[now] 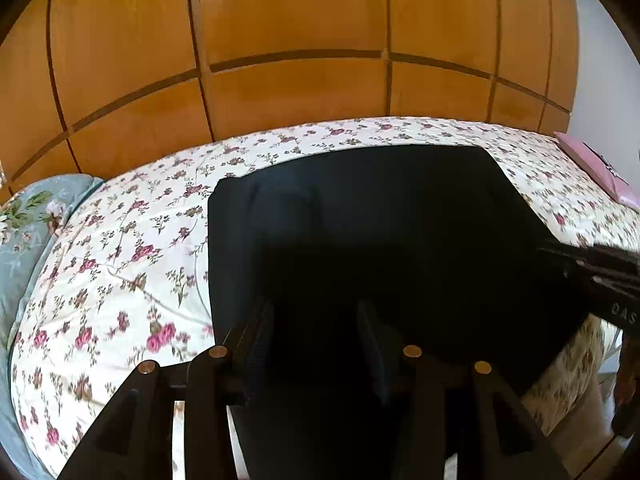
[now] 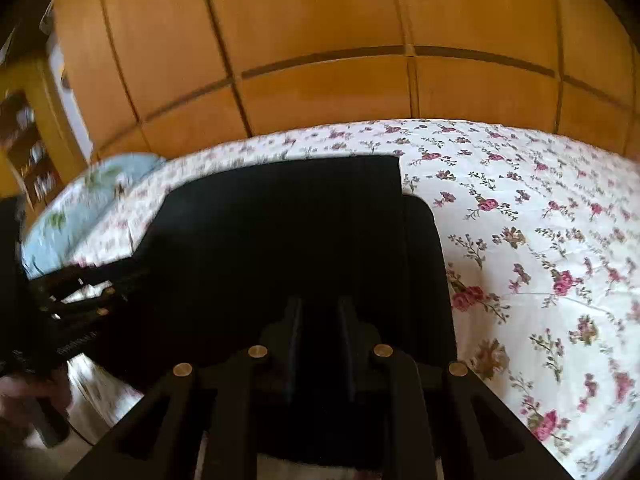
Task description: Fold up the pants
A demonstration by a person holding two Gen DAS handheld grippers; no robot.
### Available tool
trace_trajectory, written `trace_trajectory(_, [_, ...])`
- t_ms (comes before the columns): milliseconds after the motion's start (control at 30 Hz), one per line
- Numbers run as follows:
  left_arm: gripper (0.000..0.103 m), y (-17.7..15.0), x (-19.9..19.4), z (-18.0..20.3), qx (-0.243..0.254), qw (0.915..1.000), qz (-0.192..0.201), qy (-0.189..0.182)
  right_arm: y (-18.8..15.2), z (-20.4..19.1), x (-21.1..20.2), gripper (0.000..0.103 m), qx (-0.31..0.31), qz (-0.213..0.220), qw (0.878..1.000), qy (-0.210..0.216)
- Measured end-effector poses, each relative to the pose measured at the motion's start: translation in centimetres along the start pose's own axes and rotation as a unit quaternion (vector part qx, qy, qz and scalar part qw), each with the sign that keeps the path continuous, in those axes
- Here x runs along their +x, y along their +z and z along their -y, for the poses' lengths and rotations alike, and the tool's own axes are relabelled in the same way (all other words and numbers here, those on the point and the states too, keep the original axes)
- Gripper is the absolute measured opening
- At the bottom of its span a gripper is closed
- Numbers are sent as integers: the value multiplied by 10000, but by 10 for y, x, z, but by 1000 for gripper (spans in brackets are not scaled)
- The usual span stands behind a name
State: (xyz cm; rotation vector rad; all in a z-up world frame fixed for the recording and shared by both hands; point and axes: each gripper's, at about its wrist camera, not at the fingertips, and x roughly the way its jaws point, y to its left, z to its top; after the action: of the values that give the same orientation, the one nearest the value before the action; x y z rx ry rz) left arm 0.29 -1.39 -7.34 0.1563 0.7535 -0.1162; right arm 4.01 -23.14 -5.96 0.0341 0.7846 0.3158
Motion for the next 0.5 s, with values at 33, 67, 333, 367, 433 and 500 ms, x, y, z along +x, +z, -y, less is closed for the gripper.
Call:
trace_trajectory(33, [44,-6,-4,2,54,9999,83,20,-2,-2,-1,18,-136,3,9999,-69])
trace_trajectory(67, [44,-10,-8,3,98,9998,157,26,-3,-3,-1,18,-227,6,9997,-112])
trace_trajectory(333, [60,-26,-32,-31,-636,9924,376,-981,-7,3,-14,19,-135,175,9998,-31])
trace_trajectory(367, [63,-29,-34,-42,-864,9890,393,-1133,-7,4,-17,19,-150,184,9997,-53])
trace_trajectory(433, [68,-33,-34,-58,-1202,9841,403,-1240,-7,4,-21,26,-189,208,9995,-123])
trace_trajectory(500, [75,-37,-31,-77,-1644,9766,382,-1334,-7,7,-25,53,-135,278,9993,-206])
